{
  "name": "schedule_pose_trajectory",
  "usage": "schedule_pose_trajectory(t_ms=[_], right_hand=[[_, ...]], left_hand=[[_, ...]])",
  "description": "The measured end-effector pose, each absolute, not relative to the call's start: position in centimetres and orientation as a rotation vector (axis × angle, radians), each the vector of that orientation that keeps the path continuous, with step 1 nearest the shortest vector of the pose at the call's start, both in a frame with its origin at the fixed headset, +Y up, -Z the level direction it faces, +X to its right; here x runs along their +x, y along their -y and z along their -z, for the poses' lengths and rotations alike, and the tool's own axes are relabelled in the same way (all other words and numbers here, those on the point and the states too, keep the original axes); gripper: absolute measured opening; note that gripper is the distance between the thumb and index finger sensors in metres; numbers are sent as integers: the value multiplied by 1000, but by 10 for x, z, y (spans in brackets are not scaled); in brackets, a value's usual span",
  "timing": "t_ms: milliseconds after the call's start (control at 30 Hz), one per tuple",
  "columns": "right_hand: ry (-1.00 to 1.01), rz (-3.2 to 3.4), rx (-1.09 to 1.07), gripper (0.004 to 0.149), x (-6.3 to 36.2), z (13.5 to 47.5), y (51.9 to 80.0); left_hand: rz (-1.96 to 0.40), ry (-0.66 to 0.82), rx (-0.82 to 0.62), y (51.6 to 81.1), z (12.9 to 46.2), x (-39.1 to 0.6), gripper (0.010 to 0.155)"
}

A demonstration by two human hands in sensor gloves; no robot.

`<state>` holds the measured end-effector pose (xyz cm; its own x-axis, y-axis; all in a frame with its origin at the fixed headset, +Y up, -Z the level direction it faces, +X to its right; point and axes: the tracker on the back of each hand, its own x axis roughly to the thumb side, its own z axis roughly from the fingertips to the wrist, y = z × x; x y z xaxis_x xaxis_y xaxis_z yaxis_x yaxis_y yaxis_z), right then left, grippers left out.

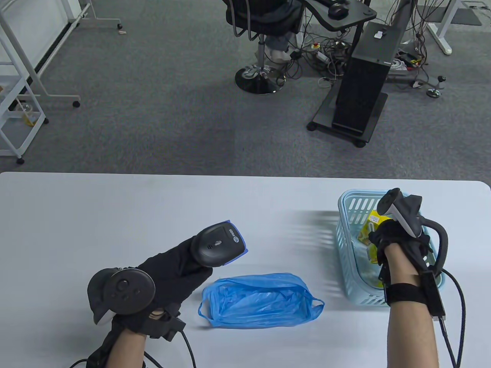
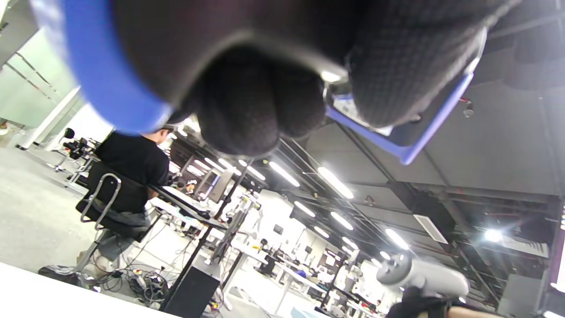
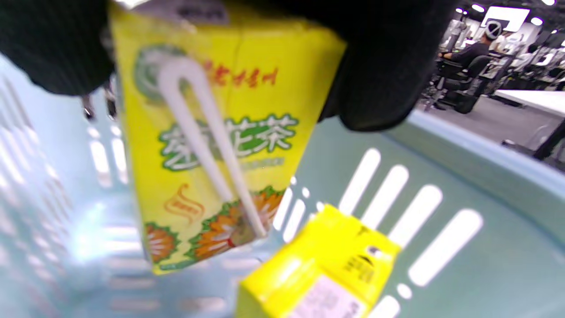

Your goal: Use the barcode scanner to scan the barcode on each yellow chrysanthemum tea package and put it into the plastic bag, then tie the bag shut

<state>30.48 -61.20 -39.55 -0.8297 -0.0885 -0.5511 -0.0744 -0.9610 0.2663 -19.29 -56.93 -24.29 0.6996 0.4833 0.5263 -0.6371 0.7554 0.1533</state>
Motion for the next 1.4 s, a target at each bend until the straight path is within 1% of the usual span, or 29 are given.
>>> schedule_pose_trajectory(t_ms=[100,233,267,300,333,367,467,567,633,700,800,867,967,1133,1200,1300,1400], right_hand=[[325,3075,822,76,291,380,588],[181,3166,676,76,273,361,565],[116,3191,635,75,267,355,560],[51,3173,626,75,264,351,557],[0,3180,564,75,260,343,553],[-20,3185,555,75,259,341,551],[-204,3217,505,75,255,324,540],[-358,3229,422,73,249,307,535],[-412,3266,368,72,245,299,534],[-495,3351,302,71,239,288,540],[-576,3462,247,69,229,281,554],[-535,3513,201,68,219,279,568],[-504,3580,160,65,209,280,586],[-467,3697,98,66,199,285,618],[-350,3740,47,65,198,288,628],[-278,3754,37,65,201,289,632],[-303,3760,49,65,203,289,630]], left_hand=[[-623,515,344,566,240,-186,58],[-598,545,329,566,237,-177,58],[-586,553,326,567,236,-174,58],[-576,558,323,567,236,-172,58],[-563,561,318,567,236,-170,58],[-556,562,316,568,236,-168,59],[-543,558,298,571,237,-164,61],[-537,552,296,574,239,-162,62],[-534,548,285,577,241,-161,61],[-518,557,270,584,247,-160,60],[-522,559,225,599,256,-160,60],[-500,566,189,607,260,-158,60],[-464,570,176,610,261,-154,57],[-431,560,129,619,267,-147,57],[-396,568,105,625,270,-143,57],[-343,576,97,632,270,-136,56],[-327,593,95,635,270,-128,56]])
